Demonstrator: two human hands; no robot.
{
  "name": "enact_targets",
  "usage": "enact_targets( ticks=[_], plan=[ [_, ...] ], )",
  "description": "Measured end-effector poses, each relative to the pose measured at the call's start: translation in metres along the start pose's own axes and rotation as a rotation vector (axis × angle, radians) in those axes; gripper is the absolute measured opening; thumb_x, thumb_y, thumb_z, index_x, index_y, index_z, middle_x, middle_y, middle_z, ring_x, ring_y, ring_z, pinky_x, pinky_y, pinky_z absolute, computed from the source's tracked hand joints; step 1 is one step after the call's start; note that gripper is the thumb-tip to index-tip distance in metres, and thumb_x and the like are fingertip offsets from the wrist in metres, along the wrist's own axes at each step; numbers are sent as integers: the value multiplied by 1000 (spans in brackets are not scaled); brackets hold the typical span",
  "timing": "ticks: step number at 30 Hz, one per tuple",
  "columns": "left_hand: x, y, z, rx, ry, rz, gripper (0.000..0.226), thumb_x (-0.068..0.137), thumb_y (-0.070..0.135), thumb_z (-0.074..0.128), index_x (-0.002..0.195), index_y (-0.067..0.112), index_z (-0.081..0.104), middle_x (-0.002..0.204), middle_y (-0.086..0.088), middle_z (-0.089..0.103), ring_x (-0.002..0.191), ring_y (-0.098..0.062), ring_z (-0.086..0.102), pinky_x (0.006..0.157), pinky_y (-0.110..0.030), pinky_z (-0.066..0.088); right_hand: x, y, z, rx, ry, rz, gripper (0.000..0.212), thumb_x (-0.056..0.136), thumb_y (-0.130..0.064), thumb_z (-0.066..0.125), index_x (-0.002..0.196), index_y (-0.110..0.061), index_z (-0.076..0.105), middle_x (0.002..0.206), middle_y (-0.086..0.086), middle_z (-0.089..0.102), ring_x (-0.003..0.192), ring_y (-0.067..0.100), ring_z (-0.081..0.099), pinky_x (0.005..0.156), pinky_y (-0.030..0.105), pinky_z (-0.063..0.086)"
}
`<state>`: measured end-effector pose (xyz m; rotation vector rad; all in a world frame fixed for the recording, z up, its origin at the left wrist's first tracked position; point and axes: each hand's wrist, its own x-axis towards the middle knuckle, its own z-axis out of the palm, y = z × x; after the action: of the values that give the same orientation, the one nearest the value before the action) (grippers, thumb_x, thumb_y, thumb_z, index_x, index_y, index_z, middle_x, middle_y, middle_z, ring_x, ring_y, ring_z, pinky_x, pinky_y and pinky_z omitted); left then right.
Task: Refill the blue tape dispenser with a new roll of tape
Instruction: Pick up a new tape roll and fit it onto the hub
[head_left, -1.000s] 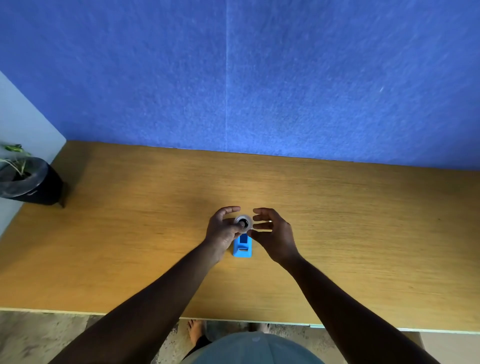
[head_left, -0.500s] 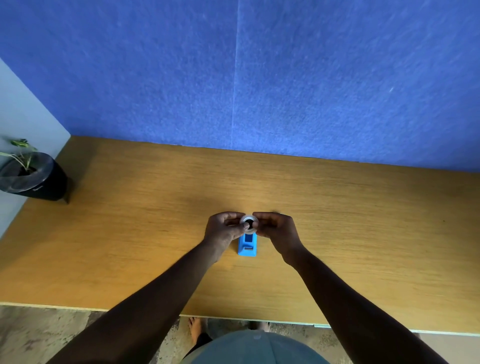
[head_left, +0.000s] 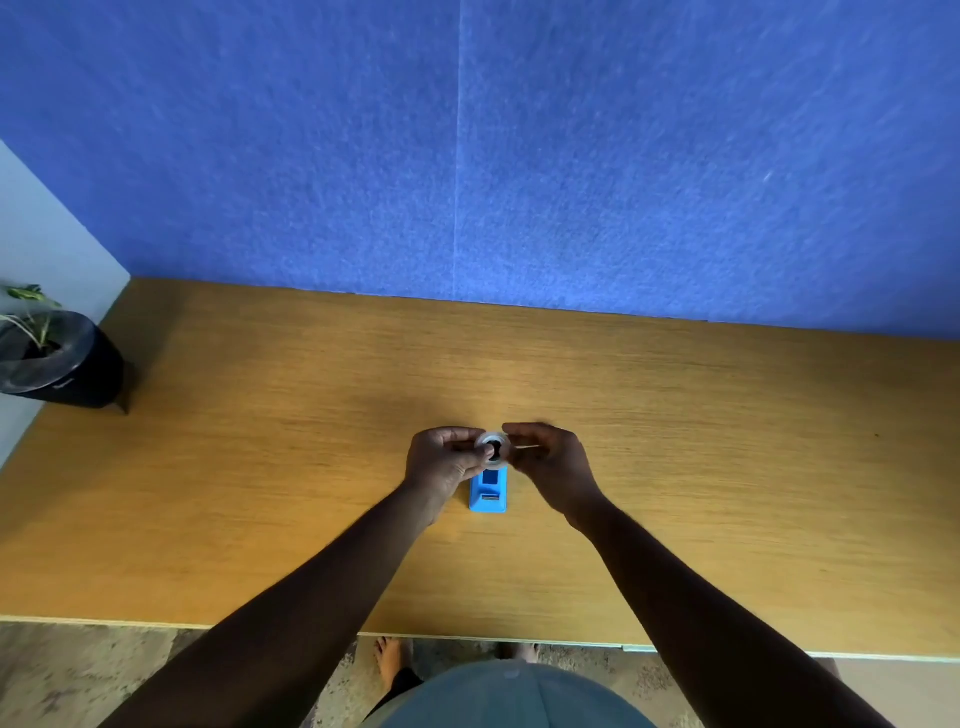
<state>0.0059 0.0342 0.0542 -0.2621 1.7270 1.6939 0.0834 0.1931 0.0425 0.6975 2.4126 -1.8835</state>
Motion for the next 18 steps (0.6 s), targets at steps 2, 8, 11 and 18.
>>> enact_targets(
  ticks=[2,8,11,18],
  plan=[
    [1,-1,3,24,39,-15,32,74,-2,85,104,3,74,102,-18,77,94,-27,76,87,-42,63,-4,4,2,-254,-25,-137,58,83,-24,87,136,-29,65,130,-17,64,111,-2,66,88,25,61],
    [4,-4,8,119,89,6,36,73,9,90,105,8,74,98,-10,78,92,-23,76,83,-43,64,-4,12,9,-566,-9,-321,65,79,-22,88,138,-30,61,131,-12,67,112,4,65,83,34,62],
    [4,-3,8,80,86,-5,21,83,13,81,103,8,75,100,-10,77,95,-23,75,81,-35,64,-3,13,8,-396,-8,-202,74,79,-27,90,144,-32,56,125,-12,71,108,2,68,82,27,62],
    [9,-6,6,-36,82,-41,15,99,5,59,108,6,71,102,-12,78,93,-18,76,77,-29,62,0,14,3,-90,-122,-9,57,85,-7,83,136,-27,63,121,-7,68,102,6,74,93,32,62]
  ],
)
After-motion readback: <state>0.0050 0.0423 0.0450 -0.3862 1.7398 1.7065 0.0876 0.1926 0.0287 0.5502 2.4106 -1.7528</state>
